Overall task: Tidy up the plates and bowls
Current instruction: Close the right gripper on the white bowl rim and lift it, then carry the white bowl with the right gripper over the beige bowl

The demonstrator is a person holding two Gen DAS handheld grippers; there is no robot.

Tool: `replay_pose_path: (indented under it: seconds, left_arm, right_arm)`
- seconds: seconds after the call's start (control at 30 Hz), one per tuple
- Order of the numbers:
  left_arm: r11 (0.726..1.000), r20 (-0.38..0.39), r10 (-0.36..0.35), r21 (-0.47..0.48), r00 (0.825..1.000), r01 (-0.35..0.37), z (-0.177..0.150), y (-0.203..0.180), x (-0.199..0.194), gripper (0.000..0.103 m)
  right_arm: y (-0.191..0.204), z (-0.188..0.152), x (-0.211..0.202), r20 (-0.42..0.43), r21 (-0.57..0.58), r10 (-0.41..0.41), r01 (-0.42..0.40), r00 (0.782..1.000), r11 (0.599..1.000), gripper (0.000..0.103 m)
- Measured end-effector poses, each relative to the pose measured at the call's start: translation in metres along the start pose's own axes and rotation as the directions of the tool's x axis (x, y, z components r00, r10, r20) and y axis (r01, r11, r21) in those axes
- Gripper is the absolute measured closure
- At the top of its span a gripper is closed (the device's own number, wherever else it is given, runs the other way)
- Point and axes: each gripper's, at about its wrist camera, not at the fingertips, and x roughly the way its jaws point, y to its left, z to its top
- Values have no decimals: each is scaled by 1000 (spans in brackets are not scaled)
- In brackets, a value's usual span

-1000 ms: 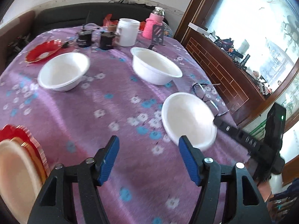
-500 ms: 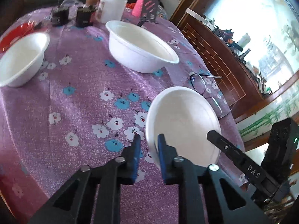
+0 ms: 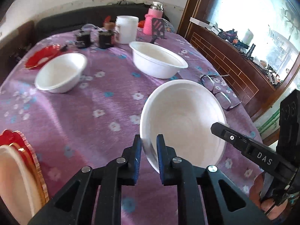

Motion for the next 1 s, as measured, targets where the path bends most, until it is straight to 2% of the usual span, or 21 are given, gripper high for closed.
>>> replay_pose_path:
  seconds: [0.4, 0.57, 0.67, 1.0]
  left_arm:
    - [996, 83, 69, -65, 994, -64, -30, 52, -60, 89]
    - [991, 123, 95, -105, 988, -82, -42, 75, -89, 85]
    - [987, 141, 115, -129, 983, -97, -52, 90, -107, 82]
    - [958, 178, 192, -249, 965, -144, -79, 149, -153, 81]
  right_arm:
    - [70, -17, 9, -38, -111, 78, -81, 996, 991, 93]
    - [104, -23, 10, -56, -160, 117, -125, 992, 979, 93]
    - [130, -27, 13, -69, -197, 142, -153, 987, 968, 93]
    - [202, -46, 32, -150, -279, 217, -252, 965, 927, 92]
